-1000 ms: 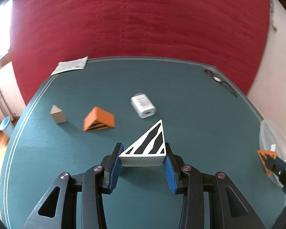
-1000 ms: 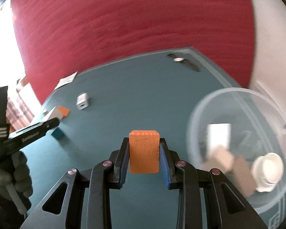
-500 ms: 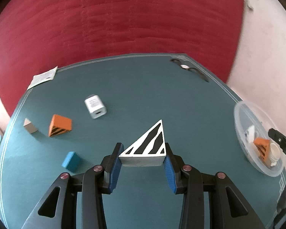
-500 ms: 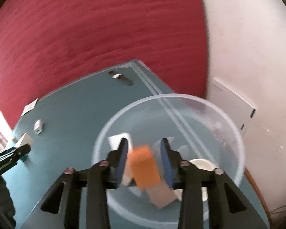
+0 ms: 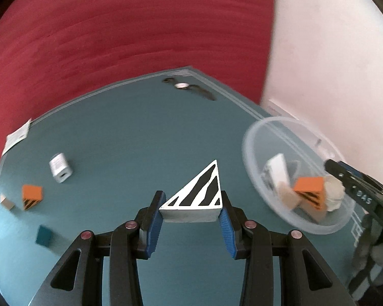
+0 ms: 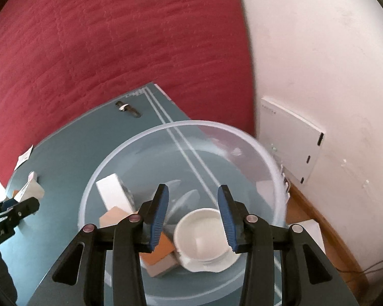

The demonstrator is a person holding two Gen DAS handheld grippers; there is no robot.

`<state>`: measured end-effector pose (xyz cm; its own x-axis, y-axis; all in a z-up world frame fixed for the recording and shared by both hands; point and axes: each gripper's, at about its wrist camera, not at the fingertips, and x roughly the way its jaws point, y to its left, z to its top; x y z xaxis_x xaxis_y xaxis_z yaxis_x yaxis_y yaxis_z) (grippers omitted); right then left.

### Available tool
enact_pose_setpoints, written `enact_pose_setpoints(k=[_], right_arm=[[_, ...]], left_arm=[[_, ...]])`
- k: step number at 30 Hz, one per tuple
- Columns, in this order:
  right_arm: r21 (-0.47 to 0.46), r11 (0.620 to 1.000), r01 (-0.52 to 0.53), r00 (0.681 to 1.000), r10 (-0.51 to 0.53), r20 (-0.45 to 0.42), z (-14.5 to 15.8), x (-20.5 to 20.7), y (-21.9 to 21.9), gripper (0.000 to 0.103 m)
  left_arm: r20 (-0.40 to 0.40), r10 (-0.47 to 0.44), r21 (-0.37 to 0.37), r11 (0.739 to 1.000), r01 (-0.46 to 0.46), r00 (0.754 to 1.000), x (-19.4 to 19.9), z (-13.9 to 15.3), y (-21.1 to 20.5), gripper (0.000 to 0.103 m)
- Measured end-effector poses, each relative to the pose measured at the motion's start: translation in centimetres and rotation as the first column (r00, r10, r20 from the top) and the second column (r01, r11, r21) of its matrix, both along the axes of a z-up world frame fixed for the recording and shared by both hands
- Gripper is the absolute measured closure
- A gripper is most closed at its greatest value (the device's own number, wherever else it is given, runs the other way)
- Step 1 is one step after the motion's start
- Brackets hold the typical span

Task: Organize rigid objects
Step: 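Lower the orange block into the basin, open right gripper while left releases striped block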

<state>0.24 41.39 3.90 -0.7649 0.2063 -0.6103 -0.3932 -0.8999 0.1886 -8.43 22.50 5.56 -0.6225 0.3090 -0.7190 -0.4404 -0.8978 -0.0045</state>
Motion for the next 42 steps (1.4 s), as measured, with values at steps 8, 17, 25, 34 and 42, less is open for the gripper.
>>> enact_pose_setpoints(k=[8,17,25,34,42], right_arm=[[0.007,1.0,0.006,1.0,-0.006,-0.023,-0.1,0.7,0.6,0.059],[-0.005,1.0,-0.007,1.0,0.007,-0.017,-0.2,1.0,0.6,0.058],[-0.003,1.0,-0.03,0.999,0.03,-0.026,0.0,1.2,0.3,0.053],[0.055,0.989,-0.139,0.989,0.141,-0.037,0.8,1.6,-2.5,0.043],[0.114,0.97,-0.215,0.976,0.21,0.051,-0.4,0.6,-4.1,0.042]], left_arm=[[0.026,-0.111,0.006,0.994,0.111,0.994,0.1,-0.3,4.9,0.06],[0.026,-0.172,0.025,0.985,0.171,0.985,-0.2,-0.3,8.0,0.057],[0.038,-0.113,0.03,0.993,0.112,0.993,-1.0,-1.1,7.0,0.041],[0.003,-0.039,0.002,0.999,0.039,0.999,-1.1,-1.9,5.9,0.03],[-0.014,-0.008,-0.022,1.0,0.008,1.0,-1.1,-2.2,5.4,0.018]])
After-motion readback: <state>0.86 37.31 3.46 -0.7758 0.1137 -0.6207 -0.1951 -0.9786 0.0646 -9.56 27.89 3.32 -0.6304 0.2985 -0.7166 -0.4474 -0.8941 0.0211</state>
